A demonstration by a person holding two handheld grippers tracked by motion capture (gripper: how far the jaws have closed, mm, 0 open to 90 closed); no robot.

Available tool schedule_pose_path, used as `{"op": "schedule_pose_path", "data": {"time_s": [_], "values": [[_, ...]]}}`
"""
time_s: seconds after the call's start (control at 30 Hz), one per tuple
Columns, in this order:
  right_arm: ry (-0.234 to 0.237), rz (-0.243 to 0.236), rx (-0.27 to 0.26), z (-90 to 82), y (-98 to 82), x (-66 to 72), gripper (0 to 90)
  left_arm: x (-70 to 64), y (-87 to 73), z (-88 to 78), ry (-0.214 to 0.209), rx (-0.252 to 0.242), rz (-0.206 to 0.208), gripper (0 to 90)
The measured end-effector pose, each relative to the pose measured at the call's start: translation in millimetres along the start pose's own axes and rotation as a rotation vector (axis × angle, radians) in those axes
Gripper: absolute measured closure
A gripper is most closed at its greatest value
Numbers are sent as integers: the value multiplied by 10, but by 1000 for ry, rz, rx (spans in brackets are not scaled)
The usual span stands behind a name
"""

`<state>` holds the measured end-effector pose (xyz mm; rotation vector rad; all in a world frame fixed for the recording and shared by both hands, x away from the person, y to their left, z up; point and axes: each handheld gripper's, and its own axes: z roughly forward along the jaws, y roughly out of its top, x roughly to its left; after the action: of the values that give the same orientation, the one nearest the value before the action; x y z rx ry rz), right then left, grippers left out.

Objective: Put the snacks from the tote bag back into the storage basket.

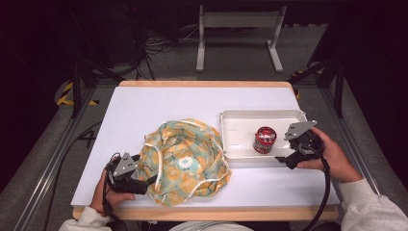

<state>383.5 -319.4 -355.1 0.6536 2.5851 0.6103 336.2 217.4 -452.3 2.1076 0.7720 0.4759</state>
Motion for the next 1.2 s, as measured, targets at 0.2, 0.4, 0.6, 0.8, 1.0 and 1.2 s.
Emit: {"op": "schedule_pose_path", "data": {"time_s": [0.2, 0.4, 0.6, 0.8, 1.0, 1.2], "values": [[-37, -6, -6, -13, -119, 53, 107, -3, 1, 0, 2, -1, -2, 55], [-57, 9, -31, -11, -256, 111, 105, -7, 3, -1, 4, -1, -1, 55], [-70, 20, -58, 1, -375, 166, 105, -8, 4, 1, 3, 1, -1, 55], [-77, 51, -115, -25, -522, 222, 84, -6, 6, 4, 2, 4, 0, 55], [-91, 97, -160, -1, -666, 237, 67, 2, 3, 4, 0, 1, -5, 52], [-111, 134, -197, 14, -841, 274, 69, 3, 3, 5, -1, 0, -4, 52]]}}
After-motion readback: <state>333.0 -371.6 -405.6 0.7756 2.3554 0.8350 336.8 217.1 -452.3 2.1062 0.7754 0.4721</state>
